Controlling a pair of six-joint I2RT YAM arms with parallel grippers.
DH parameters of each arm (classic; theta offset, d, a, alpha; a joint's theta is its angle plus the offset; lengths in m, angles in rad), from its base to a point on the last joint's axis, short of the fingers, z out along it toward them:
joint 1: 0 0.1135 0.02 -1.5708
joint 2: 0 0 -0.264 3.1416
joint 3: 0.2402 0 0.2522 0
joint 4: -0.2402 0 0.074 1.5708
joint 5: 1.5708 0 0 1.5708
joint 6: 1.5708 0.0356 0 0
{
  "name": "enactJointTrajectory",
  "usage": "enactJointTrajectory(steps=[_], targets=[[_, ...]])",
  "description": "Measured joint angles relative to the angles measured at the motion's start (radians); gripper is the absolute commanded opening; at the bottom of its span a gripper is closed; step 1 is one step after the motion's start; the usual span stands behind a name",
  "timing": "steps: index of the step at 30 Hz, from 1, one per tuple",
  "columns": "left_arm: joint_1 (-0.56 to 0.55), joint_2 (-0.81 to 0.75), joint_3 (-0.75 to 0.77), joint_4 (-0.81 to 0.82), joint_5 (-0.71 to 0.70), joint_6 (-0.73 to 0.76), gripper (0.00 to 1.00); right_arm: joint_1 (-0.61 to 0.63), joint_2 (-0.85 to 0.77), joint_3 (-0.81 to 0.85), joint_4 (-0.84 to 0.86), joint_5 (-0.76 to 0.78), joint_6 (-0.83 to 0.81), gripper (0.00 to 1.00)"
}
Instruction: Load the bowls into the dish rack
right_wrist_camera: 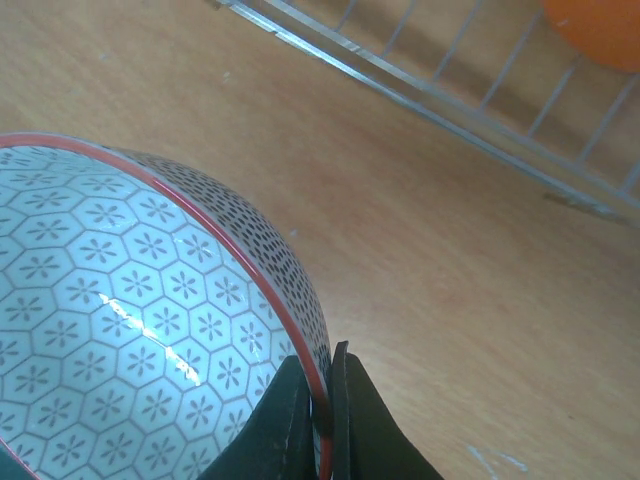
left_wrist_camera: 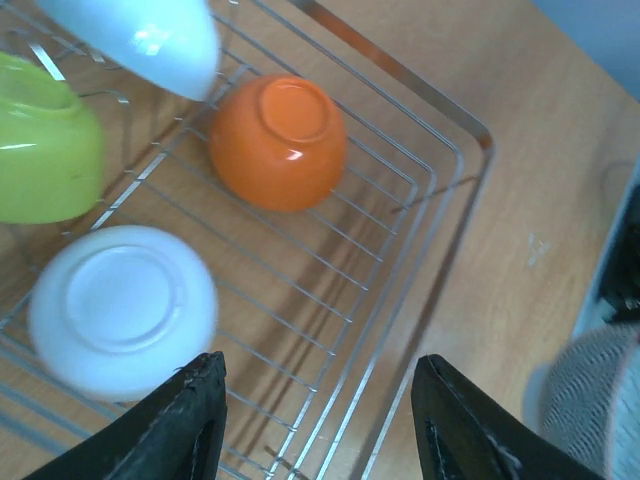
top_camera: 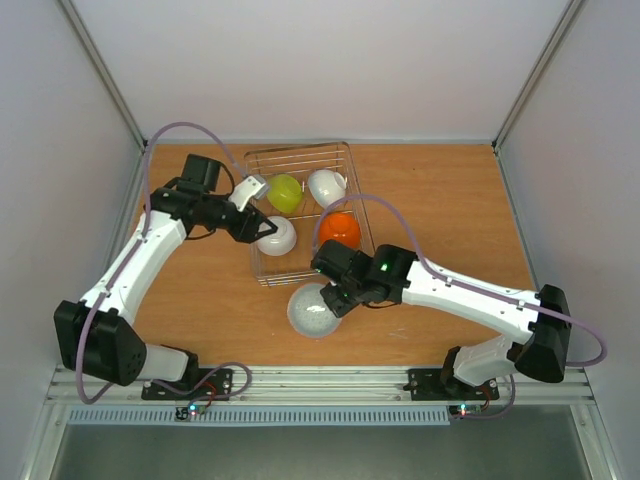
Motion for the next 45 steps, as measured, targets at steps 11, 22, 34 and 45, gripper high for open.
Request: enactJointTrajectory(steps=[11,22,34,45], targets=[[-0.152,0.0,0.021,-0.093,0.032,0.099,0.52,-0.124,0.002,0.028,-0.037,0.071,-0.033,0.01],[-0.316,0.043,0.032,-0.114,0.016,0.127,0.52,-0.177,0.039,0.068,-0.016,0.069,-0.065,0.01],[-0.427,0.104,0.035,-0.111,-0.036,0.139,0.52,-0.184,0.035,0.08,-0.034,0.068,-0.067,0.01],[-0.436,0.104,0.052,-0.1,-0.056,0.144,0.52,-0.185,0.001,0.074,-0.035,0.078,-0.065,0.01]])
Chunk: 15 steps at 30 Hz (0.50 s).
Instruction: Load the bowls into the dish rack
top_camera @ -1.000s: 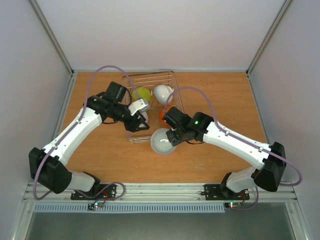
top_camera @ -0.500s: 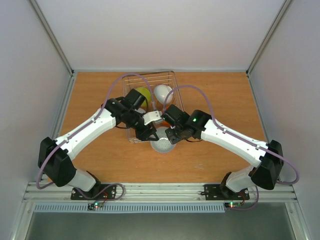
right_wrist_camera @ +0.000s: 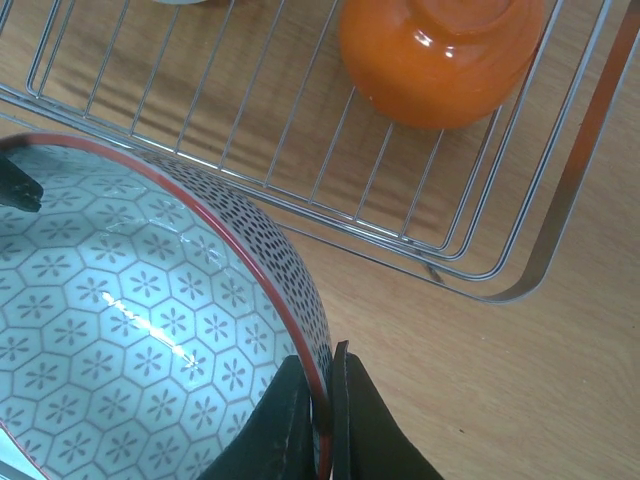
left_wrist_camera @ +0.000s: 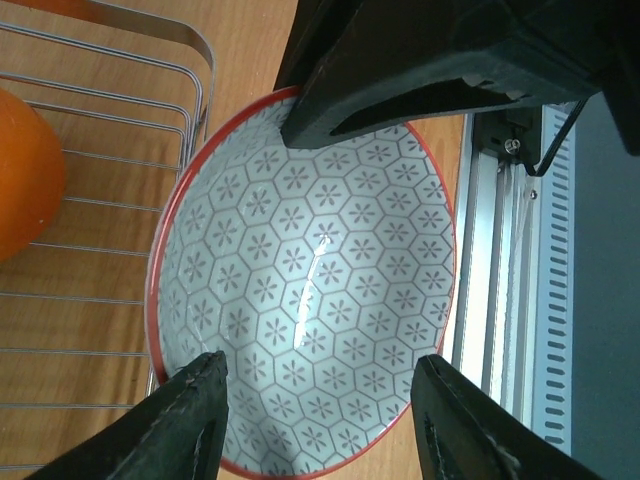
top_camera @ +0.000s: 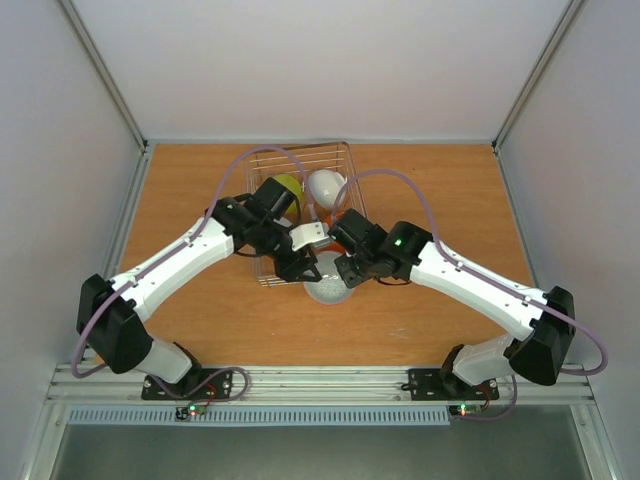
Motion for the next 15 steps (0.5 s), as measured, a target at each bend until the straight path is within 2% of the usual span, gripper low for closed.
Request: enactJointTrajectory(steps=[15], targets=[[-0.001,0.001,0.011,-0.005,-0.062,0.002,0.52,0.001,-0.067,-0.061,0.0,0.018,0.007,0.01]])
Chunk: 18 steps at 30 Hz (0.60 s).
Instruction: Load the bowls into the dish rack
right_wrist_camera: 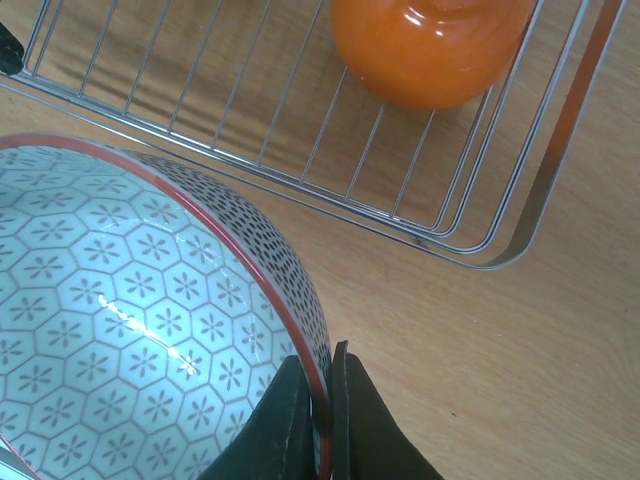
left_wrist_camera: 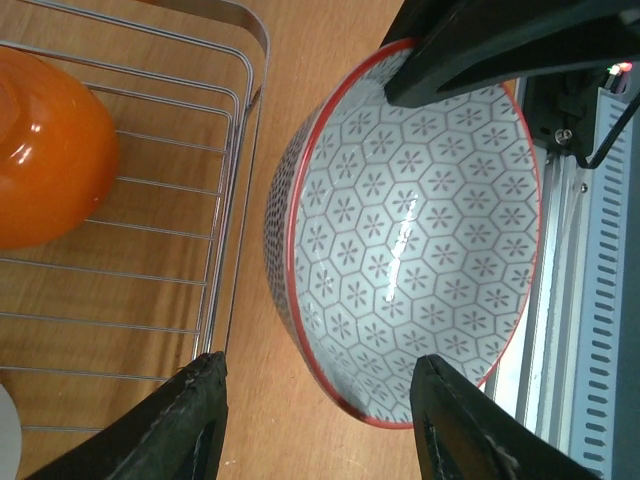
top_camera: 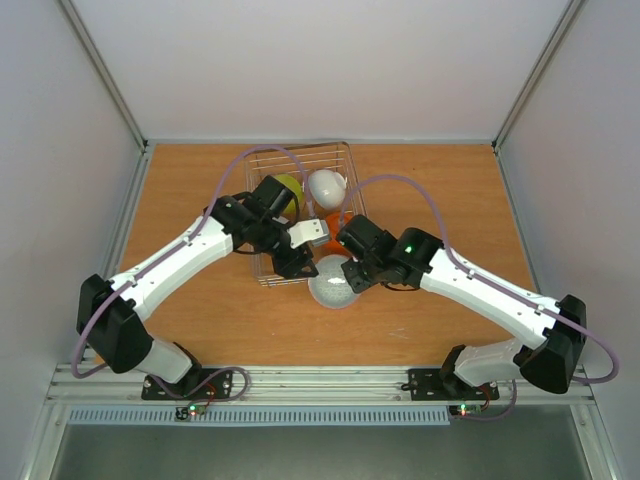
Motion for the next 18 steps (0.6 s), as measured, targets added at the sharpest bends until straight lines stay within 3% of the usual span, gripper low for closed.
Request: enactJointTrajectory(steps=[18], targets=[[0.0,0.032,0.0,0.006,-0.021,-0.001,0.52,0.0,-0.011,0.002,0.04,-0.047,0.002,0.01]])
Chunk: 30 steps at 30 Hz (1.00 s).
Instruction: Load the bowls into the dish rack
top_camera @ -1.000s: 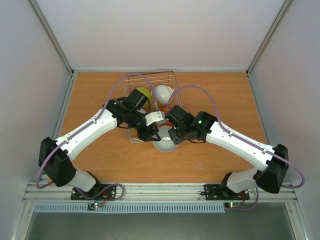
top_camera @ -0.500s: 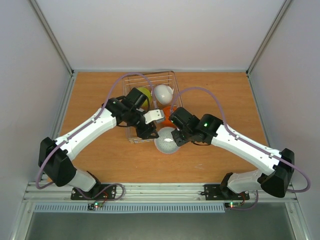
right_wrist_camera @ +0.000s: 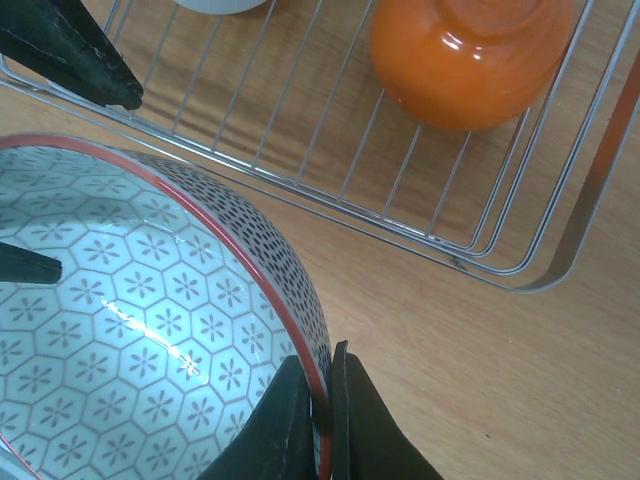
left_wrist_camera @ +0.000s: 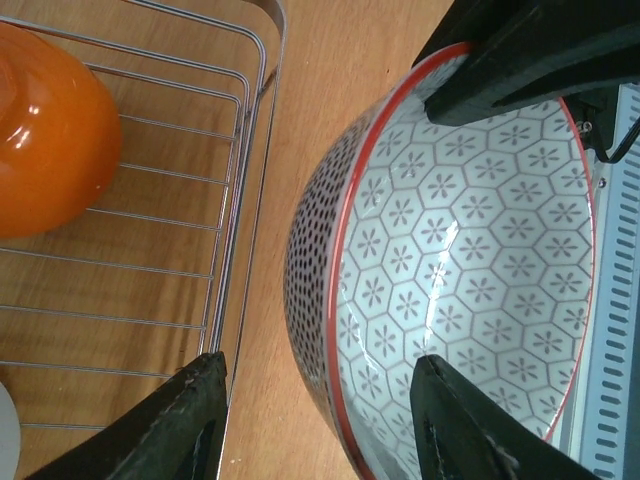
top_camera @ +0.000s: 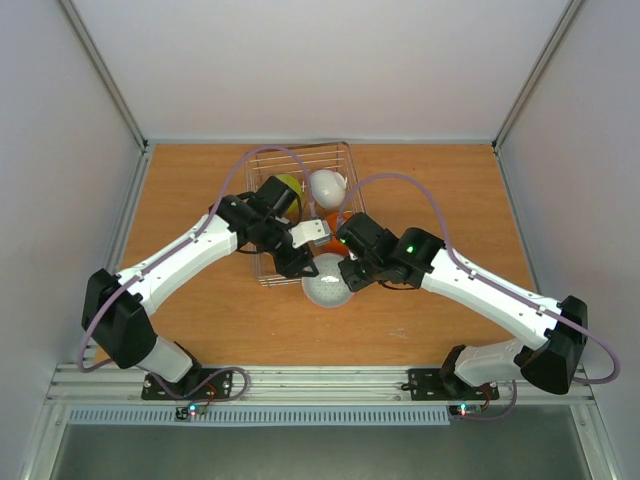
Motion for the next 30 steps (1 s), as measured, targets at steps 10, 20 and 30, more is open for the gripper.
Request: enactJointTrajectory(steps=[10,20,30], targets=[[0.0,0.003,-0.002,0.003,0.005,-0.003,0.21,0.0,-0.001,0.0,0.026,-0.006,0.0,0.01],[0.006,0.026,-0.004,0.057,-0.036,-0.092,0.0,0.003,-0.024,0.0,0.058,0.01,0.05,0.01],[0.005,0.026,-0.003,0.08,-0.02,-0.079,0.0,0.004,-0.085,-0.021,0.083,0.007,0.053,0.14]])
